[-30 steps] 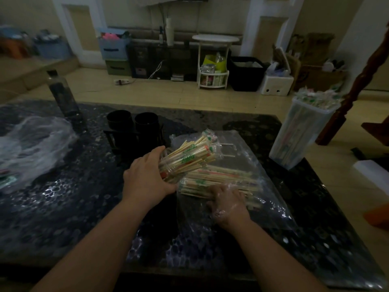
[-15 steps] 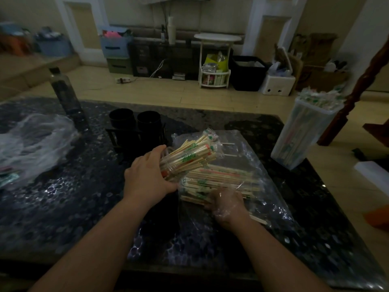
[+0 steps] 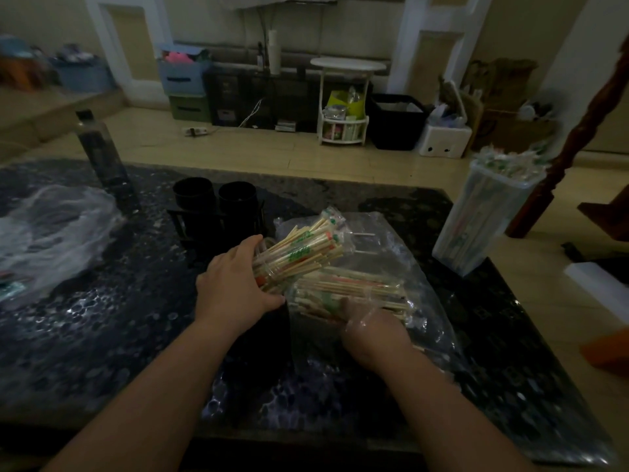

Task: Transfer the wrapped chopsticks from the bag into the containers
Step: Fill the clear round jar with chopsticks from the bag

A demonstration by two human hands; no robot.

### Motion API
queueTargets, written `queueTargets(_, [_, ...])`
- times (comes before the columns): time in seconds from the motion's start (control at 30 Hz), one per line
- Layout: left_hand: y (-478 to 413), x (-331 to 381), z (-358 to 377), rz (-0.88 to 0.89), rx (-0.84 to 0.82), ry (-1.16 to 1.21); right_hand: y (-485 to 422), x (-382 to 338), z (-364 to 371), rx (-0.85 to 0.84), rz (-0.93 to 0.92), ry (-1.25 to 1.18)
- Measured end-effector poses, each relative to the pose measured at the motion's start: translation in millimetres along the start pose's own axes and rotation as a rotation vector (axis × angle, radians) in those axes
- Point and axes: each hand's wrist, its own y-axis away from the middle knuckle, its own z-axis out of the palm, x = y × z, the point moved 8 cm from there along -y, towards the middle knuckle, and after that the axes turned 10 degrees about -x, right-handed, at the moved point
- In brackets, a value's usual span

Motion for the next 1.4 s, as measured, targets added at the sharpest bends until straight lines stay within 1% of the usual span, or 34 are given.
queueTargets(0.1, [1,0,0,-0.002,-0.005,-0.009,6,-2,1,-0.137,-0.032,-0.088])
queueTargets(0.17, [2,0,0,-0.001,-0.003,-0.012,9,-3,-2,-0.164,-0.065,-0.033])
queueTargets(0.27, [3,-1,-1,-0.001,0.001,-0.009,13,-3,-6,-0.208,-0.086,0.114])
queueTargets(0.37, [3,0,-2,-0.009,0.013,0.002,20,-5,-17,-0.234,-0.113,0.140])
queueTargets(0.43, [4,0,-2,-0.017,0.017,0.012,26,-11,-27,-0.195,-0.139,0.151])
queueTargets(0.5, [4,-1,-1,-0.027,0.015,0.018,31,-19,-40,-0.099,-0.165,0.186])
queueTargets(0.63, [5,0,1,-0.019,0.001,0.010,47,-34,-68,0.108,-0.210,0.172])
queueTargets(0.73, [5,1,2,0.005,-0.011,-0.003,64,-46,-89,0.294,-0.274,0.223])
queueTargets(0.8, [5,-1,2,-0.002,-0.018,0.028,73,-49,-101,0.426,-0.286,0.226])
queueTargets(0.83, [5,-1,1,-0.008,-0.020,0.044,77,-49,-107,0.519,-0.292,0.223])
queueTargets(0.93, [6,-1,0,-0.007,-0.016,0.058,97,-44,-123,0.944,-0.379,0.145])
queueTargets(0.97, [7,0,1,0.003,-0.015,0.059,103,-41,-126,1.059,-0.407,0.117])
queueTargets(1.03, [6,0,2,0.026,-0.021,0.068,107,-33,-126,1.175,-0.392,0.071])
queueTargets(1.1, [4,0,4,0.059,-0.031,0.070,109,-26,-127,1.227,-0.388,-0.020])
queueTargets(1.23, [4,3,5,0.122,-0.021,-0.001,100,-18,-123,1.221,-0.403,-0.143])
queueTargets(1.3, [5,4,4,0.146,-0.008,-0.046,96,-12,-124,1.194,-0.416,-0.323])
queueTargets(1.4, [6,4,5,0.139,-0.009,-0.049,88,-5,-125,1.152,-0.495,-0.622])
